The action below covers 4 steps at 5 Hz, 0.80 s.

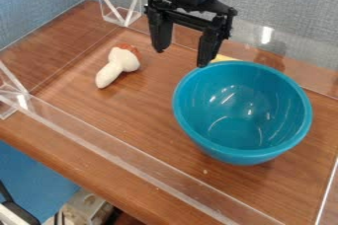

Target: Put the mushroom in the blue bowl

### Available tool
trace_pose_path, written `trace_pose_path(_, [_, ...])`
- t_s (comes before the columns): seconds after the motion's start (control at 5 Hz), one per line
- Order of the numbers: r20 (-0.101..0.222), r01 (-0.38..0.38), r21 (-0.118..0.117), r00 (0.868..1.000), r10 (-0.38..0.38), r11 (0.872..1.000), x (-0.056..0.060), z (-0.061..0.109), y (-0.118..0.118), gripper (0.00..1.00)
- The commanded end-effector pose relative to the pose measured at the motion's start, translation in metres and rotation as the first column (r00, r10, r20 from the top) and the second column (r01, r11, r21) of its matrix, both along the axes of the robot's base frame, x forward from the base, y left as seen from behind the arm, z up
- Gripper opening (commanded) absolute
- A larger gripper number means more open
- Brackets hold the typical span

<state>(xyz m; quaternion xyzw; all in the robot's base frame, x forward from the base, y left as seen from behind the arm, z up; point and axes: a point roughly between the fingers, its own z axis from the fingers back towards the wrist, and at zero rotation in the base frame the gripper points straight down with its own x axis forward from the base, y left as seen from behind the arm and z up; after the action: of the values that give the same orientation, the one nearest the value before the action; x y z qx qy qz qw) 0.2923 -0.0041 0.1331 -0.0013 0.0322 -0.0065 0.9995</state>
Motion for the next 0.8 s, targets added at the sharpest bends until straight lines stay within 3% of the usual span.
trace_pose_path(0.0, [-0.013,-0.008,0.002,1.000,0.008,1.000,0.003,-0.005,0.016,1.00])
trace_pose_path(0.6, [0.007,-0.028,0.015,1.000,0.028,1.000,0.025,-0.021,0.119,1.00])
